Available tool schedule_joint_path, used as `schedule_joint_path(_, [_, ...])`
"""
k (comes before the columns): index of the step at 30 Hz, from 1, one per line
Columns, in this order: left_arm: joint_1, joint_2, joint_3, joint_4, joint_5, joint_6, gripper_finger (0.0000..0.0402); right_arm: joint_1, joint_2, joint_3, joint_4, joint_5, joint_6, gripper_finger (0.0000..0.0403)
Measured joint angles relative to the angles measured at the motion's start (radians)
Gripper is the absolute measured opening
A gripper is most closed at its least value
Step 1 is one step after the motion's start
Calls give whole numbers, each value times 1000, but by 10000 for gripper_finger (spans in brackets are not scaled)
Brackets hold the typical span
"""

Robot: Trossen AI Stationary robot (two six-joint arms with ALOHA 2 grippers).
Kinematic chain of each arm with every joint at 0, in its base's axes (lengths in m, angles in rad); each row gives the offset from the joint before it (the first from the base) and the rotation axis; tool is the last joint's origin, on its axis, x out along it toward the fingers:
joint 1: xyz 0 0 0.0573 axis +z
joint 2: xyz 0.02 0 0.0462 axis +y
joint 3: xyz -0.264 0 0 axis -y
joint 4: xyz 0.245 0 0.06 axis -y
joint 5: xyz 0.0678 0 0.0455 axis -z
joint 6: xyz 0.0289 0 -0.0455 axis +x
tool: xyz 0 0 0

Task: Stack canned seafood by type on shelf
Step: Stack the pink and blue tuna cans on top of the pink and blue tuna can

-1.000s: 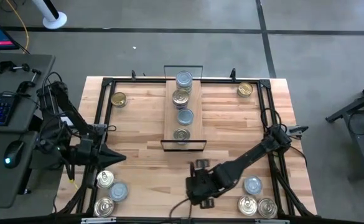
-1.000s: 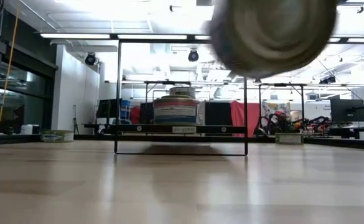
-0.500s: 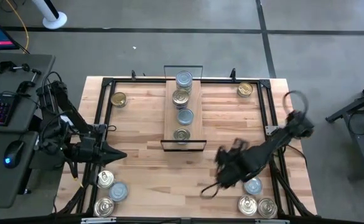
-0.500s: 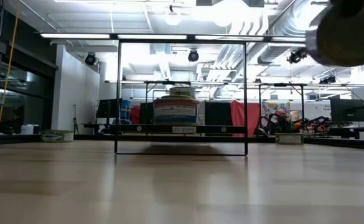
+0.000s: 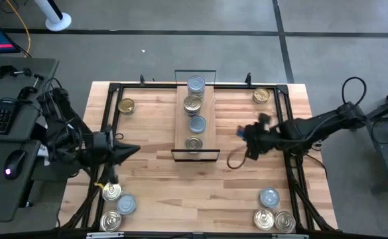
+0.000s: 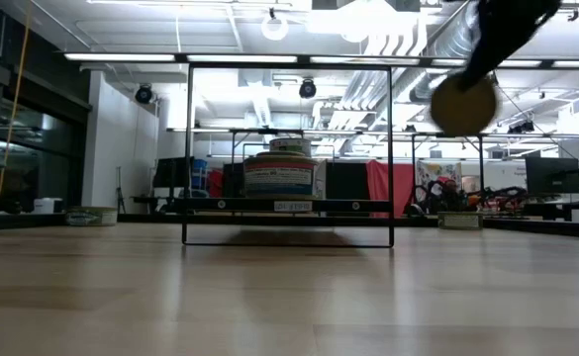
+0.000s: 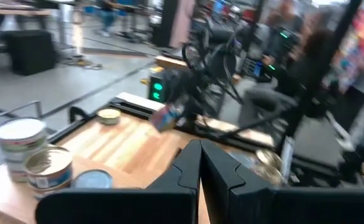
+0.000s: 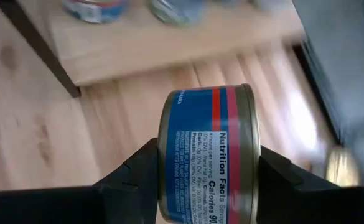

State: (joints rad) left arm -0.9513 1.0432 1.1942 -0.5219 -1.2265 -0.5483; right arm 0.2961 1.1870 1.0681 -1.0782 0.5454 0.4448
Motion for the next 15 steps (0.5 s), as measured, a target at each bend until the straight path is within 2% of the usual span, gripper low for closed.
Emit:
schedule_joint_path(5, [85, 45, 0, 100, -24, -28, 0, -151, 6, -98, 388, -165, -683, 162])
schedule_joint_path(7, [114, 75, 0, 152, -24, -28, 0, -192, 12, -113, 509, -181, -901, 162])
schedule_joint_path(11, [146, 137, 0, 260, -24, -26, 0, -253, 35, -115, 633, -185, -1275, 162])
schedule_joint_path(15, [162, 175, 0, 300, -23, -25, 0, -269, 75, -114, 679, -244, -1542, 162])
